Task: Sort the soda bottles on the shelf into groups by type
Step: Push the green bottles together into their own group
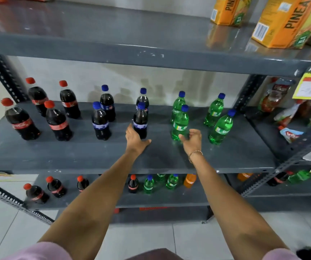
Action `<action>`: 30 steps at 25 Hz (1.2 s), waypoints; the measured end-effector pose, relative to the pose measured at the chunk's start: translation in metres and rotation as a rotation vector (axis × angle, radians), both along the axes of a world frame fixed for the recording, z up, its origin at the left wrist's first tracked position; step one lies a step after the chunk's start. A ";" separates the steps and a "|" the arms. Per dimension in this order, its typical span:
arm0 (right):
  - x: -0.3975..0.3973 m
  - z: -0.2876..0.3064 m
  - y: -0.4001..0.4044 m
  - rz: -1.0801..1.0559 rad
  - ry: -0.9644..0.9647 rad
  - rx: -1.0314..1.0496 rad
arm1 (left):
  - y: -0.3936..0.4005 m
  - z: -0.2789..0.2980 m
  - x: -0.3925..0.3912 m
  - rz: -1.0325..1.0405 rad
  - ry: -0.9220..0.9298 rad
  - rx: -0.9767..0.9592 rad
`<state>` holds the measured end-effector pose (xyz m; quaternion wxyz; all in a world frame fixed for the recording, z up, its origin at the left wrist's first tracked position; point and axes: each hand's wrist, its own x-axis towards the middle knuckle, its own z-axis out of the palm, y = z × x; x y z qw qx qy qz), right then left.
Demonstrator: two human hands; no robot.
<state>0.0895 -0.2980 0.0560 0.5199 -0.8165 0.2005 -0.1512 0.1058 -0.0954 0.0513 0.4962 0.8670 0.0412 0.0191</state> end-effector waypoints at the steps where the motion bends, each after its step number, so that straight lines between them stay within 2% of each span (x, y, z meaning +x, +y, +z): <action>1: 0.005 -0.002 -0.007 0.063 0.042 0.000 | -0.005 0.000 0.004 0.029 0.002 -0.007; 5: 0.014 -0.011 -0.016 0.243 0.102 0.064 | -0.011 0.001 0.012 0.162 -0.002 -0.049; 11: 0.024 -0.021 -0.014 0.226 0.031 0.089 | -0.016 0.001 0.010 0.218 0.007 -0.072; 19: 0.013 -0.016 -0.017 0.253 0.033 0.080 | -0.019 -0.003 -0.002 0.231 0.001 -0.117; 25: -0.010 -0.017 -0.024 0.080 -0.030 -0.081 | -0.024 0.001 -0.025 0.294 -0.041 -0.184; 30: -0.032 -0.017 -0.055 -0.121 -0.084 0.008 | -0.055 -0.002 -0.036 0.222 -0.007 -0.149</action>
